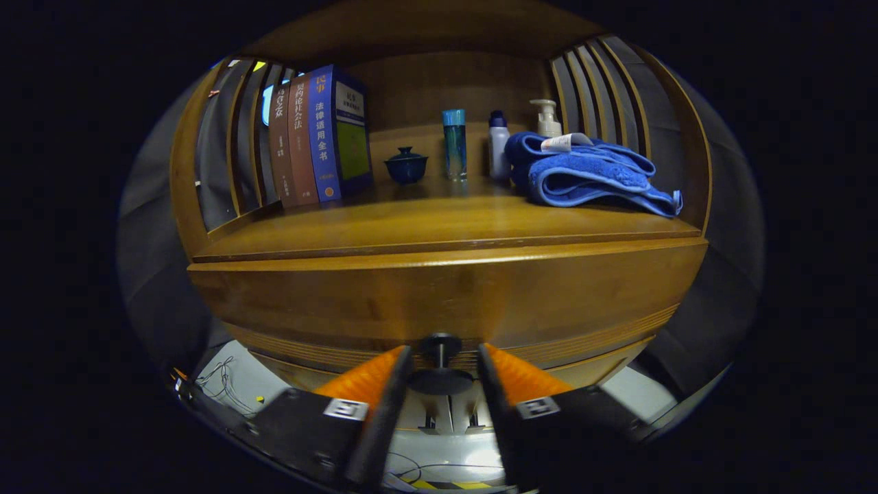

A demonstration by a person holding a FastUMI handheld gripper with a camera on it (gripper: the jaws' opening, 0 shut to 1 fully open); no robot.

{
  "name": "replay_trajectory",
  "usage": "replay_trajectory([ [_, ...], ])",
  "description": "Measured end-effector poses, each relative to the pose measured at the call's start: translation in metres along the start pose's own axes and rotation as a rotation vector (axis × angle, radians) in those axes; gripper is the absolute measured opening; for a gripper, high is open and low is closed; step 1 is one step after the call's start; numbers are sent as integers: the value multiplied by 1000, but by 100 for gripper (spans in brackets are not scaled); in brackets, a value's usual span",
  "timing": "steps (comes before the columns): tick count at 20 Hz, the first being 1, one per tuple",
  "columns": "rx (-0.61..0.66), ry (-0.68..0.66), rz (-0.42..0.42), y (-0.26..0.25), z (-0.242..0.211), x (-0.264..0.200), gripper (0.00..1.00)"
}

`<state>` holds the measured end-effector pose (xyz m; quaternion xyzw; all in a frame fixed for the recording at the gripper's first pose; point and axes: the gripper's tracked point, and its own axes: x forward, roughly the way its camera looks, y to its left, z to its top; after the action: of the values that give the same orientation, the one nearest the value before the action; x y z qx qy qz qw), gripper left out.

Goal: Pull open the drawer, take out the items inside it, and place them on the countertop above the cabinet.

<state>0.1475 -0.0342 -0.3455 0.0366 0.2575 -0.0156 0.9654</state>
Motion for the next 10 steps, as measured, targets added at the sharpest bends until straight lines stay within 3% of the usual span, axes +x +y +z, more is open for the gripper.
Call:
replay_trajectory([
  [1, -5, 6, 0, -3, 3, -7, 52],
  [5, -21, 14, 4, -4, 3, -11, 32],
  [10, -18, 26, 2, -4, 2, -16, 32],
])
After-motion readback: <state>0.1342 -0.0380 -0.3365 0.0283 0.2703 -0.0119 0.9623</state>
